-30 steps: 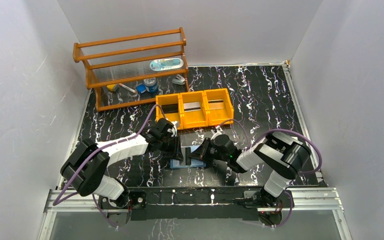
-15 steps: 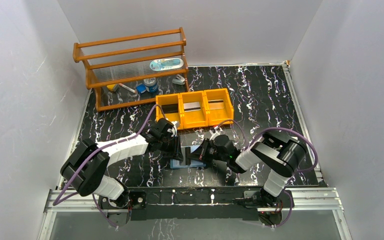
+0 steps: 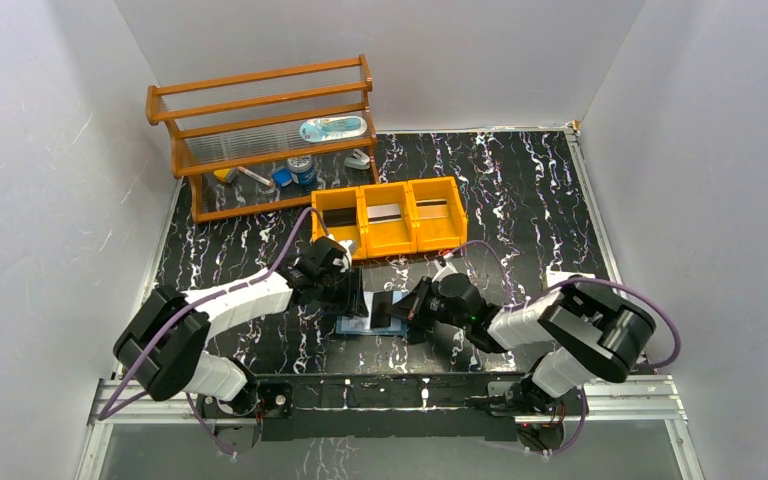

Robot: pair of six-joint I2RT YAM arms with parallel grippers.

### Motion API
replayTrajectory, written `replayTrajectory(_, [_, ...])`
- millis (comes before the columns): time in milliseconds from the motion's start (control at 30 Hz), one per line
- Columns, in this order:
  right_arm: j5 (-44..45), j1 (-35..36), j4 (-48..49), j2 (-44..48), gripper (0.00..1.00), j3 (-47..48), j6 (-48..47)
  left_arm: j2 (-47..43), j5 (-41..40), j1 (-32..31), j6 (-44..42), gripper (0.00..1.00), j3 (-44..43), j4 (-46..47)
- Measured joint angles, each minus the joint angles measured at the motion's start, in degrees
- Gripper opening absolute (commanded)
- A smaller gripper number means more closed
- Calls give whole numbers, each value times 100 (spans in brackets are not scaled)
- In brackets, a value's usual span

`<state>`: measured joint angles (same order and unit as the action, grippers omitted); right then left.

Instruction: Take the credit cards out of the card holder

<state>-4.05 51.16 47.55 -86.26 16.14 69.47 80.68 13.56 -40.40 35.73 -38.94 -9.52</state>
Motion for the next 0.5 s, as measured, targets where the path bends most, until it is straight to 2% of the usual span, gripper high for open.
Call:
replayTrajectory(200, [232, 0, -289, 815, 0, -164, -157, -704, -251, 0, 92, 63, 46, -164])
replayTrajectory(400, [426, 0, -555, 1591, 0, -293, -380, -1204, -321, 2, 146, 68, 39, -170])
replayTrajectory(500, [490, 0, -588, 1869, 0, -376, -444, -1316, -109, 223, 201, 70, 2, -210])
